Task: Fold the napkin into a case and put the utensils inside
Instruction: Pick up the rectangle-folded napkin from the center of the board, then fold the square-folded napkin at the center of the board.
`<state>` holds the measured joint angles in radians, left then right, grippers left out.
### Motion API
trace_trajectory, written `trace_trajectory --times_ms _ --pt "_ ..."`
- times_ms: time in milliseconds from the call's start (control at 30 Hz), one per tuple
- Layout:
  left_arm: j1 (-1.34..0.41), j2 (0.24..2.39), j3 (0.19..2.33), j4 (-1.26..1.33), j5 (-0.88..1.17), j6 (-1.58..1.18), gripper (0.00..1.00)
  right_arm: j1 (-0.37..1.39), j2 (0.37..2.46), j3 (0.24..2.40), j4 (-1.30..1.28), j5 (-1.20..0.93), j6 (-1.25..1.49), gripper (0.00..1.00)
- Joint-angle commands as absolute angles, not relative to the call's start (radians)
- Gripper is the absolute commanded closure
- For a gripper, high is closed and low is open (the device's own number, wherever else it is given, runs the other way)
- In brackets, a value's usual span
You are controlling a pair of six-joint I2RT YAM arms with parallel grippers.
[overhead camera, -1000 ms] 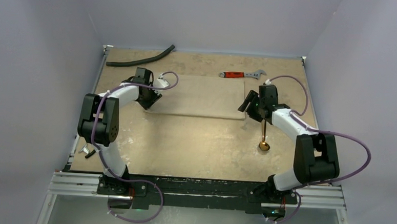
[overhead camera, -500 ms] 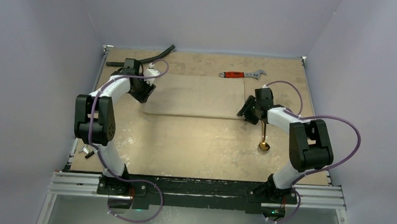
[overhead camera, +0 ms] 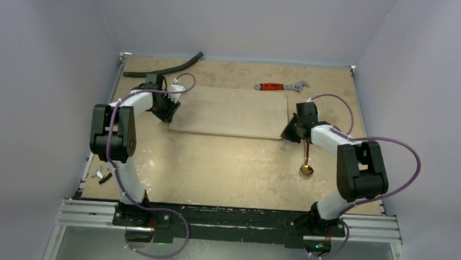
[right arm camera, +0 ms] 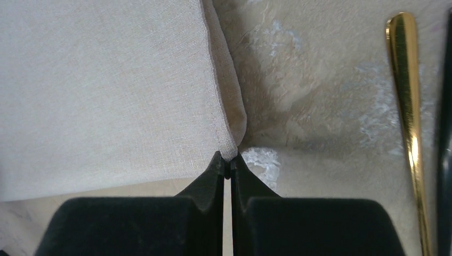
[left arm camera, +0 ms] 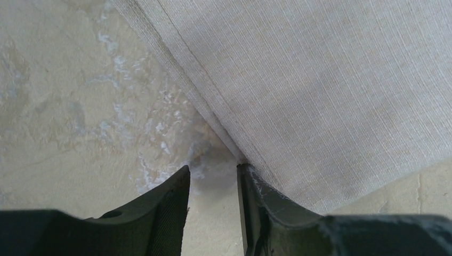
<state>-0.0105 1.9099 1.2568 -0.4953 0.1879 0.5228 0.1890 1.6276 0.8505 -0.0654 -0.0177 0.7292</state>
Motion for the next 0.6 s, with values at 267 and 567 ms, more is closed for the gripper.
trace_trajectory --times_ms 267,567 --pt "-0.158 1.807 1.132 -0.591 0.406 0.535 0.66 0.148 1.504 0.889 -0.162 0.119 0.658 1.00" --pt "-0.125 1.773 1.135 -0.613 0.414 0.502 0.68 0.379 1.590 1.103 -0.164 0.150 0.549 1.00"
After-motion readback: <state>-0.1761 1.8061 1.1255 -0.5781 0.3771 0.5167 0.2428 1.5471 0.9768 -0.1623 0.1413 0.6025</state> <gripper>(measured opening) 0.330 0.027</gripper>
